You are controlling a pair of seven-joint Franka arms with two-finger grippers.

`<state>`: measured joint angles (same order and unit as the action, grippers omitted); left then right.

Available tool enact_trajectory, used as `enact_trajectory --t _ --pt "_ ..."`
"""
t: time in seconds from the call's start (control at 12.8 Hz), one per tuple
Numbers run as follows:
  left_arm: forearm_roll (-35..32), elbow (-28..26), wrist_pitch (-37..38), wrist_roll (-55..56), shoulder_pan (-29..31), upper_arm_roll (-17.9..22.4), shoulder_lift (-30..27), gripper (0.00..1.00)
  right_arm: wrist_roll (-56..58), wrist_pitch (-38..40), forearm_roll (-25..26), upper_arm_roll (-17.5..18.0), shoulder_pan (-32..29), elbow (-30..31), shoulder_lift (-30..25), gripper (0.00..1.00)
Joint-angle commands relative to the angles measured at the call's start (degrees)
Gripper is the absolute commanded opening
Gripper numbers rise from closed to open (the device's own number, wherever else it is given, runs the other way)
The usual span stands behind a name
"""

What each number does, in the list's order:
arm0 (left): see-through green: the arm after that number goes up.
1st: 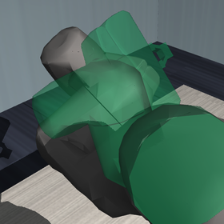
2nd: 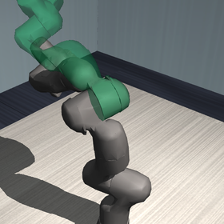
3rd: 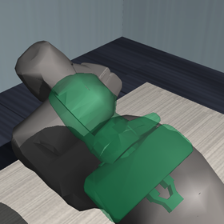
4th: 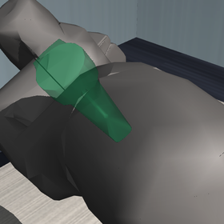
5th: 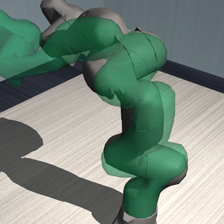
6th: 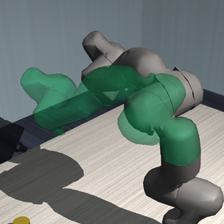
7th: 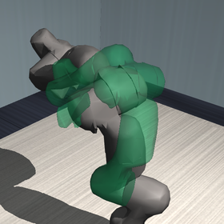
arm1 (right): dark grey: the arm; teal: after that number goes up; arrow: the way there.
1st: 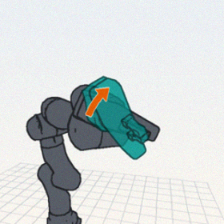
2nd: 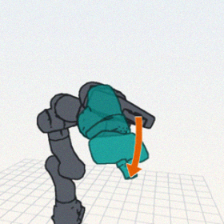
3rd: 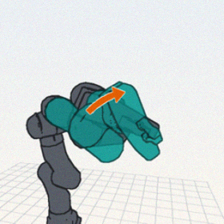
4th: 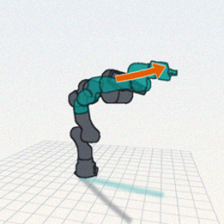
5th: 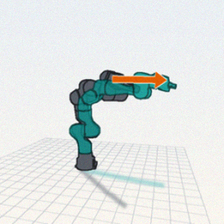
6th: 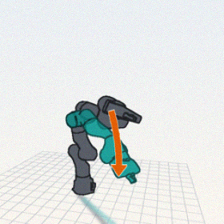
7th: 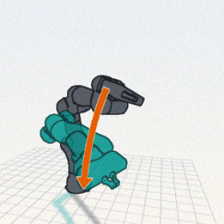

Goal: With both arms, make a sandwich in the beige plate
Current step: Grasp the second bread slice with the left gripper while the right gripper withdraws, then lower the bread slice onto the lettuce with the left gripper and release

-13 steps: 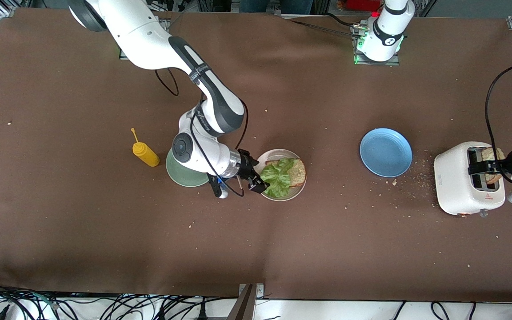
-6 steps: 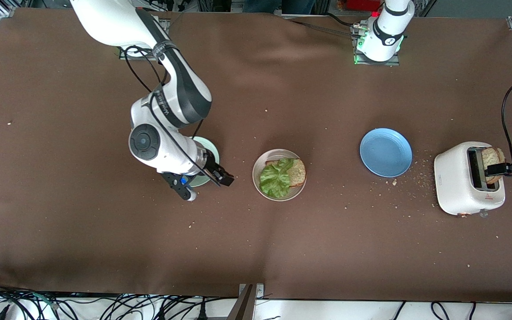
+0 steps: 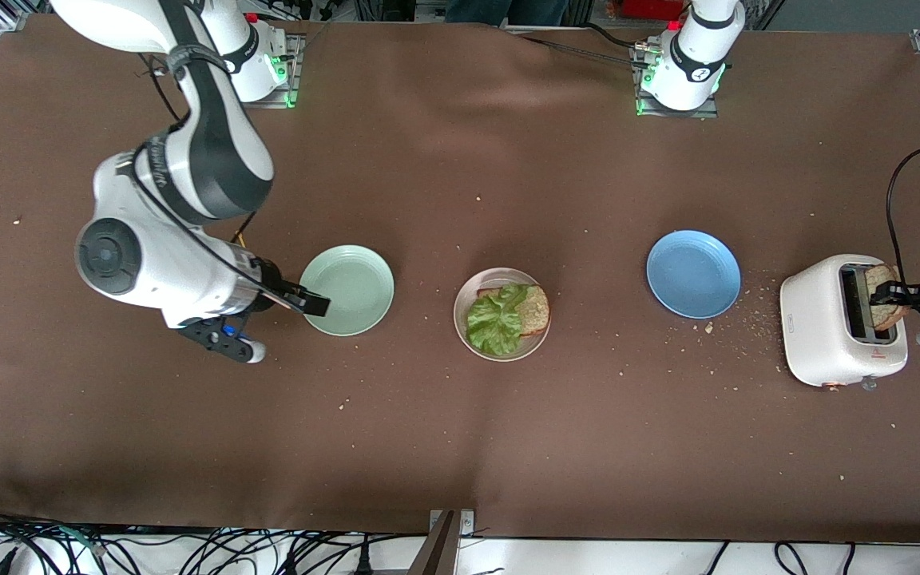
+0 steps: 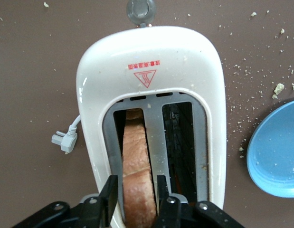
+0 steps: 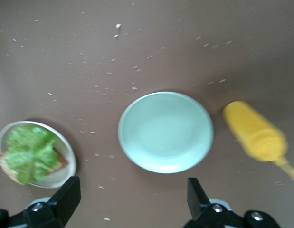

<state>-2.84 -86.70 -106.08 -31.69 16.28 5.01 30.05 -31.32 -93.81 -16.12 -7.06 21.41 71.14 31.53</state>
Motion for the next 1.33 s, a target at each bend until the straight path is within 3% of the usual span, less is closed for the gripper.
enact_trajectory --t 0.0,0.08,0.31,0.55,0.78,1.09,1.25 --pt "-1.65 0.47 -0.27 -4.0 0.77 -0.62 -1.31 0.0 13.0 4.24 4.33 0.64 -4.17 2.6 -5.42 0.99" --pt "-1.38 2.05 0.95 -3.56 0.51 -0.7 -1.58 0.0 17.13 4.95 6.61 0.73 -5.32 4.17 -7.43 0.99" --pt "-0.51 13.18 15.07 -4.17 -1.06 -1.14 -1.58 0.0 25.24 3.9 12.15 1.86 -9.44 13.29 -16.48 0.99" --pt "4.05 16.91 22.91 -9.0 -2.21 -3.86 -2.19 0.0 26.75 3.81 13.31 3.45 -13.49 17.62 -22.46 1.0" --pt "15.18 15.96 25.4 -0.43 -5.19 -6.94 -1.06 0.0 26.66 3.28 15.14 9.41 -19.37 21.75 -28.79 1.0" --pt "44.5 16.47 24.7 13.48 -12.92 -7.47 8.94 0.0 26.22 1.62 15.24 9.78 -20.97 27.73 -33.99 1.0" --pt "47.84 15.86 18.76 17.07 -18.89 -7.38 9.67 0.0 26.83 -1.18 15.51 9.7 -21.76 29.31 -34.09 1.0"
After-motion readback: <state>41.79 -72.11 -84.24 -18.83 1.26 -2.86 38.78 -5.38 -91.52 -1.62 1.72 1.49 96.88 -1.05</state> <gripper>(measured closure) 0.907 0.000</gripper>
